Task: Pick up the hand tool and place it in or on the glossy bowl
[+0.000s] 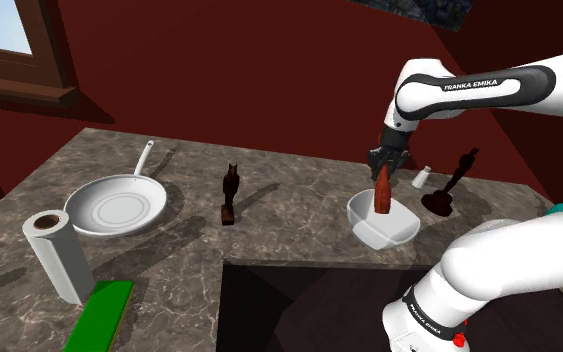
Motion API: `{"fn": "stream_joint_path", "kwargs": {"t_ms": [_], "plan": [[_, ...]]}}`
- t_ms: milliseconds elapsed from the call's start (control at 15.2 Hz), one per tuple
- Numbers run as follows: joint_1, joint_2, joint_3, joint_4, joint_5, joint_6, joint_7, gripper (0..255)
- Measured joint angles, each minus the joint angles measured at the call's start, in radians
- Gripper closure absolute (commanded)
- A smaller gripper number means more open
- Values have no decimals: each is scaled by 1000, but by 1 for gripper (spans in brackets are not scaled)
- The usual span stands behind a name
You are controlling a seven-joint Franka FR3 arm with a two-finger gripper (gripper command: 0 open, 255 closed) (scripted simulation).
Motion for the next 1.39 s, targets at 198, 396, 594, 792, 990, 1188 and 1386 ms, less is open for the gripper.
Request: {"fn": "stream_joint_path", "kwargs": {"t_ms": [198, 396, 594, 792, 990, 1188, 1386], "plan": [[-35, -136, -7, -92, -32, -78, -17, 255], [-48, -179, -11, -142, -45, -76, -22, 255], [-50, -170, -16, -171, -51, -39, -19, 255], [-51, -150, -23, -201, -57, 10, -15, 255], [-54, -129, -32, -223, -66, 71, -15, 255], [-59, -116, -36, -253, -74, 148, -13, 255], [-62, -91, -38, -256, -74, 181, -15, 255]]}}
